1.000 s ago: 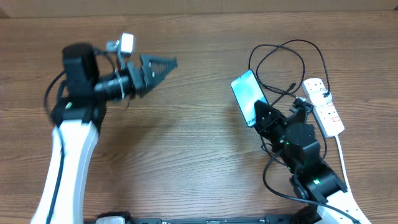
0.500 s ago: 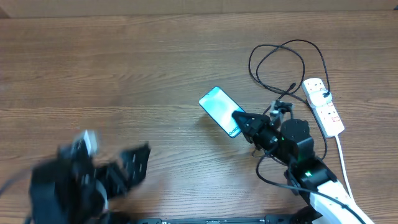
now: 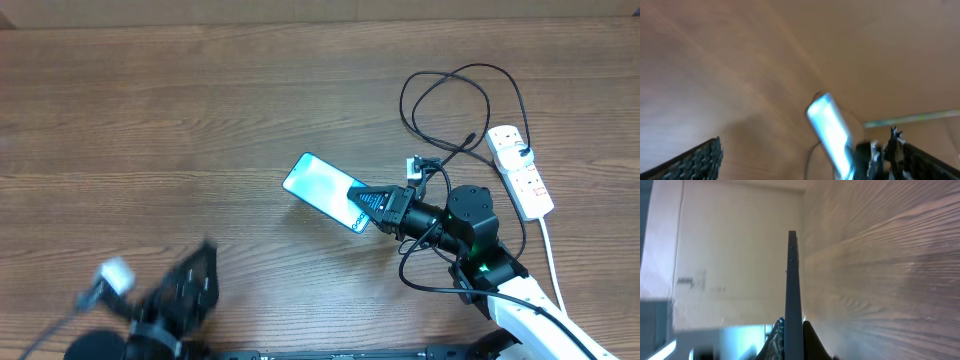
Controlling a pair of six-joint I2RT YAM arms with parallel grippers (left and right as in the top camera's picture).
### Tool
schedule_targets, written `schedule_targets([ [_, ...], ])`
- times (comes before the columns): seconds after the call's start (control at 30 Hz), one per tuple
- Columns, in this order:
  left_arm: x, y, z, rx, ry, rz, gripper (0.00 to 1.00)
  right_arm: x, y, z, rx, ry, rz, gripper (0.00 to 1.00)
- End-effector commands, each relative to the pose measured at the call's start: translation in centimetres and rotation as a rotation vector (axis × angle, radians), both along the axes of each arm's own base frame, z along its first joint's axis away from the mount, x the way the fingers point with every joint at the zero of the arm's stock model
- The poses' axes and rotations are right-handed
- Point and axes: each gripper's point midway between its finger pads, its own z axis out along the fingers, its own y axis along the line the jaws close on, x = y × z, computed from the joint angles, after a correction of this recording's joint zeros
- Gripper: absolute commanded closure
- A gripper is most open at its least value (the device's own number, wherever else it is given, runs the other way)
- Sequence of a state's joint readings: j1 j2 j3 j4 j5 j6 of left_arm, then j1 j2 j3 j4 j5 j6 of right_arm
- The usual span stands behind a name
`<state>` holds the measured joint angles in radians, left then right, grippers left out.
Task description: Plug charger to phone and switch on socket
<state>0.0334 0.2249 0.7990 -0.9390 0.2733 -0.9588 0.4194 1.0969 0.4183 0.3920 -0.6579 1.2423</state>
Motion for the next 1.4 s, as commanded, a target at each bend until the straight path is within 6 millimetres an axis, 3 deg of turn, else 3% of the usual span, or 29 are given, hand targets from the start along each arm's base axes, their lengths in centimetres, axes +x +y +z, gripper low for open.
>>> schedule_targets([
  [0.0,3.0,-3.4,-4.0,-0.191,0.055,-0.163,0.0,-1.4,0.7,1.2,0.017,-0.057,0.1,0.96],
  [0.1,5.6,-5.8,-6.5,-0.402,0.06,-0.273,0.0,-1.0,0.6,1.1,0.012,-0.057,0.079,0.96],
  [0.2,6.5,-7.2,-8.3,-0.582,0.094,-0.341,0.0,-0.1,0.1,0.9,0.0,-0.06,0.019,0.96],
  [0.5,7.7,-8.9,-8.4,-0.665,0.061,-0.382,0.0,2.5,-0.4,0.0,0.025,0.072,-0.242,0.96],
  [0.87,8.4,-10.7,-9.7,-0.688,0.108,-0.283,0.08,-1.0,5.8,0.8,0.111,0.085,-0.163,0.96],
  [1.0,9.1,-10.1,-9.0,-0.701,0.062,-0.233,0.22,-1.9,6.5,0.7,0.107,0.09,-0.133,0.96],
  [1.2,9.6,-9.4,-8.4,-0.708,0.023,-0.195,0.64,-2.4,6.9,0.7,0.127,0.136,-0.118,0.96],
  [1.37,9.6,-9.4,-8.4,-0.708,0.022,-0.194,0.68,-3.4,7.4,0.6,0.176,0.245,-0.074,0.96],
])
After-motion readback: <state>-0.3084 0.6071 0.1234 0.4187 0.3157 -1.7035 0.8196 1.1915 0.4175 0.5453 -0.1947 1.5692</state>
